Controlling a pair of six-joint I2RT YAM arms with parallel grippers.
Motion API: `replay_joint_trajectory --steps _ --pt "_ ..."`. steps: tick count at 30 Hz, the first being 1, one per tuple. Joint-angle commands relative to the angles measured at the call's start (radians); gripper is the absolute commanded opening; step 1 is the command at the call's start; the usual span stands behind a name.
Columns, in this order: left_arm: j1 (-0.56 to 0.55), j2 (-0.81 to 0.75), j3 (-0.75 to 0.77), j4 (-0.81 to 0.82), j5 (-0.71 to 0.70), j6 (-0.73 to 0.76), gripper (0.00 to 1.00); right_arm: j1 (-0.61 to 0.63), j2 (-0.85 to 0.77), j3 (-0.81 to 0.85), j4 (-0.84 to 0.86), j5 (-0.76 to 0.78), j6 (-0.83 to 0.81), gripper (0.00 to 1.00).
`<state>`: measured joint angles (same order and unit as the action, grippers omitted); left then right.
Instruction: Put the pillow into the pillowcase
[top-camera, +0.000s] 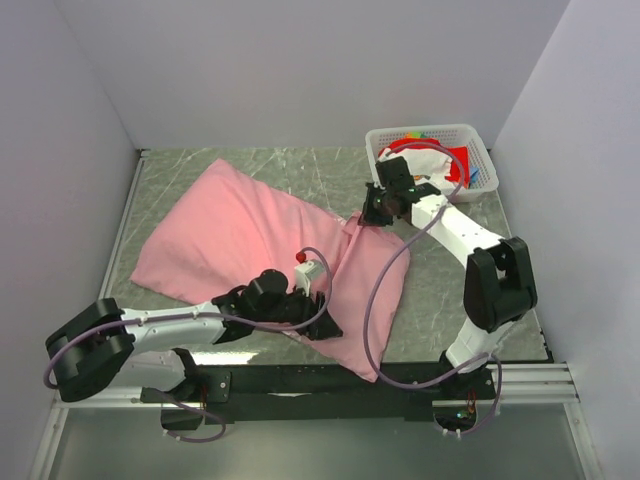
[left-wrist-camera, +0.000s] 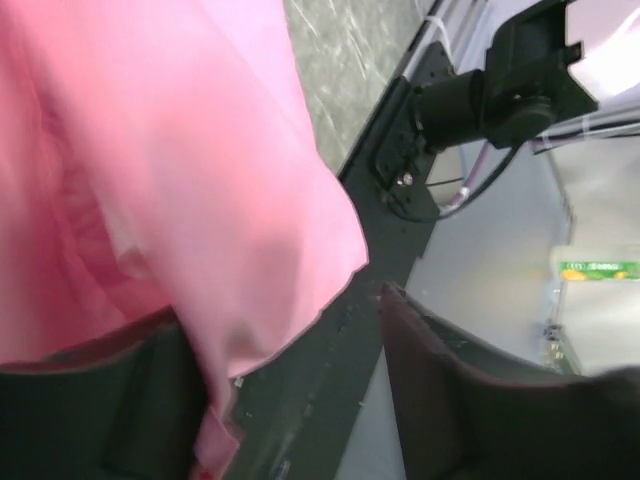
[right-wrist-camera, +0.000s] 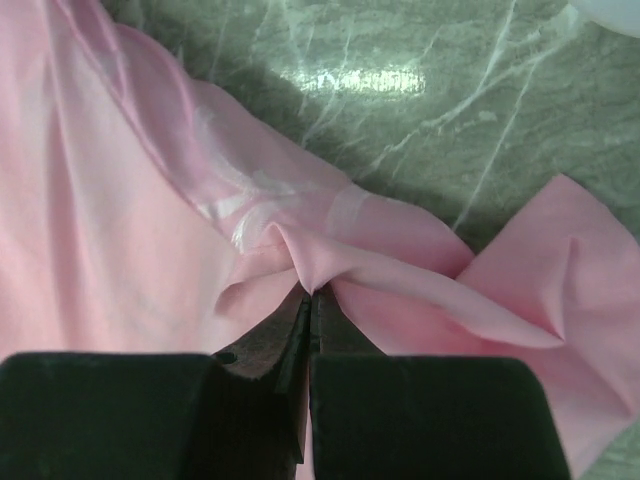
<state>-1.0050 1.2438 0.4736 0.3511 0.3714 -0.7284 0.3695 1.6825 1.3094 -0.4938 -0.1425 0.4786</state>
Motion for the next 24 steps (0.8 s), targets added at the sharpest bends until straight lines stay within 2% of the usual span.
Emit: replay_joint_trajectory --steps 1,7,8,9,10,11,13,14,16,17,18,19,20,21,22,23,24 --pt "-0.012 -0.056 0.008 0.08 0.023 0.023 0.71 0.026 -0.003 0.039 0.086 0.085 0.018 0.0" --pt "-0.007 0.063 0.244 -0.021 -0.024 0.11 0.72 0.043 -0.105 -0.013 0.058 0.141 0.028 0.0" --pt "-0.007 0.072 0.296 -0.04 -0.046 0.115 0.75 0.042 -0.113 -0.018 0.054 0.18 0.028 0.0" --pt "-0.006 0.072 0.316 -0.076 -0.073 0.121 0.87 0.039 -0.115 -0.009 0.023 0.198 0.022 0.0" --pt "-0.006 0.066 0.333 -0.104 -0.15 0.121 0.87 0.037 -0.109 -0.003 0.009 0.208 0.015 0.0" --pt "0.0 0.057 0.367 -0.133 -0.187 0.116 0.87 0.039 -0.107 0.002 0.0 0.221 0.011 0.08" --pt "0.003 0.0 0.398 -0.269 -0.32 0.08 0.87 0.037 -0.115 -0.001 -0.006 0.224 0.009 0.16" --pt "0.008 -0.021 0.414 -0.318 -0.438 0.061 0.89 0.04 -0.122 -0.007 -0.006 0.231 0.011 0.27" --pt "0.011 -0.096 0.43 -0.499 -0.555 -0.003 0.86 0.043 -0.148 -0.03 -0.003 0.245 0.009 0.36" --pt "0.016 -0.118 0.442 -0.564 -0.628 -0.022 0.85 0.048 -0.161 -0.05 0.0 0.248 0.009 0.46" --pt "0.019 -0.154 0.447 -0.618 -0.655 -0.054 0.81 0.051 -0.173 -0.059 0.004 0.257 0.011 0.51" --pt "0.019 -0.17 0.453 -0.74 -0.682 -0.074 0.77 0.057 -0.2 -0.065 0.008 0.259 0.009 0.56" --pt "0.02 -0.188 0.444 -0.777 -0.692 -0.084 0.66 0.075 -0.213 -0.073 0.009 0.268 0.009 0.62" --pt "0.02 -0.229 0.436 -0.813 -0.677 -0.098 0.47 0.088 -0.222 -0.072 0.0 0.28 0.009 0.64" --pt "0.02 -0.251 0.419 -0.865 -0.658 -0.106 0.37 0.103 -0.239 -0.07 -0.006 0.302 0.008 0.64" --pt "0.02 -0.277 0.372 -0.87 -0.635 -0.111 0.24 0.142 -0.245 -0.064 -0.009 0.319 0.006 0.65" --pt "0.022 -0.321 0.347 -0.868 -0.57 -0.108 0.2 0.161 -0.248 -0.059 -0.018 0.336 0.011 0.66"
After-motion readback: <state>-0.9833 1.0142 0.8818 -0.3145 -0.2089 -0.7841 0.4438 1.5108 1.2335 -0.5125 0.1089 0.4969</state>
